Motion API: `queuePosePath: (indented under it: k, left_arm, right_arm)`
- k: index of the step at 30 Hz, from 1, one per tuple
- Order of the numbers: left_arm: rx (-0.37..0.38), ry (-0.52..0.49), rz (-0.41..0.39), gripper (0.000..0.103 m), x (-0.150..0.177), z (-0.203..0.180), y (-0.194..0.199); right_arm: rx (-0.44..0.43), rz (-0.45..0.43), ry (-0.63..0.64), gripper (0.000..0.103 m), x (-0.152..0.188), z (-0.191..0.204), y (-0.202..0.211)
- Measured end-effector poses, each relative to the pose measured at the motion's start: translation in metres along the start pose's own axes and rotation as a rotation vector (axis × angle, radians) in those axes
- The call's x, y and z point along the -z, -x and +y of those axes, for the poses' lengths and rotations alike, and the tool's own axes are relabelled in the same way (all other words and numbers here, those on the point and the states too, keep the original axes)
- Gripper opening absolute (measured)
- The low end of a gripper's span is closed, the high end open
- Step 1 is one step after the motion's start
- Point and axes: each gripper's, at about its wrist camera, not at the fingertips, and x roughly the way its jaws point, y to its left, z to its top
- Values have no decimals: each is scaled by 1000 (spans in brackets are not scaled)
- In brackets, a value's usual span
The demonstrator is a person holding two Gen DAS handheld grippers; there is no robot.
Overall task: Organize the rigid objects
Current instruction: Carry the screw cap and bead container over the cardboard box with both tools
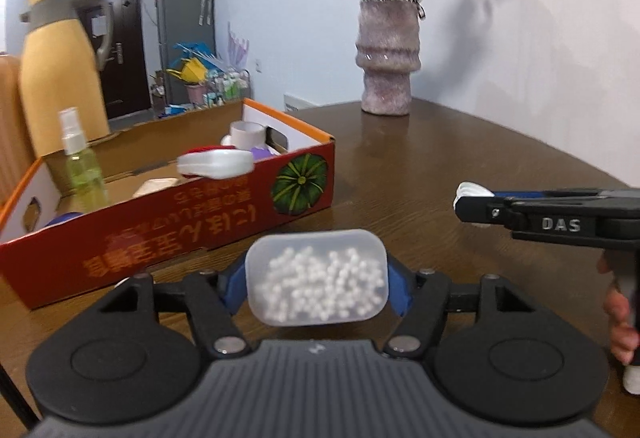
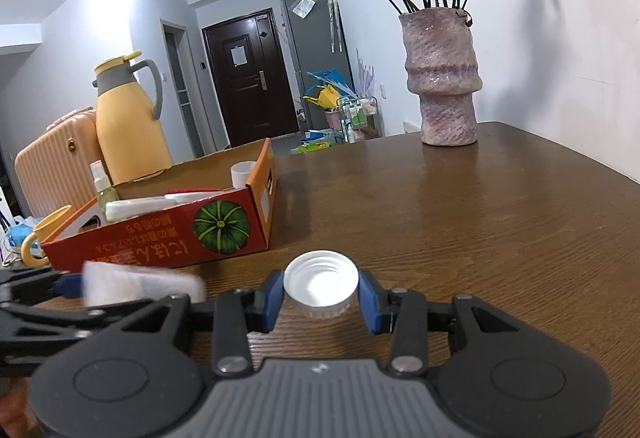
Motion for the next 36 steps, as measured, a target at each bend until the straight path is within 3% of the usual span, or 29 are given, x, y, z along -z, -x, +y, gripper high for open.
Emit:
queuePosePath:
  k: [17, 36]
  left_arm:
    - [-130, 111, -69, 67, 12, 15, 60]
    - [-276, 235, -151, 67, 21, 44, 120]
  right_arm:
    - [-71, -61, 37, 39, 2, 12, 12]
    - [-171, -133, 115, 39, 17, 68, 36]
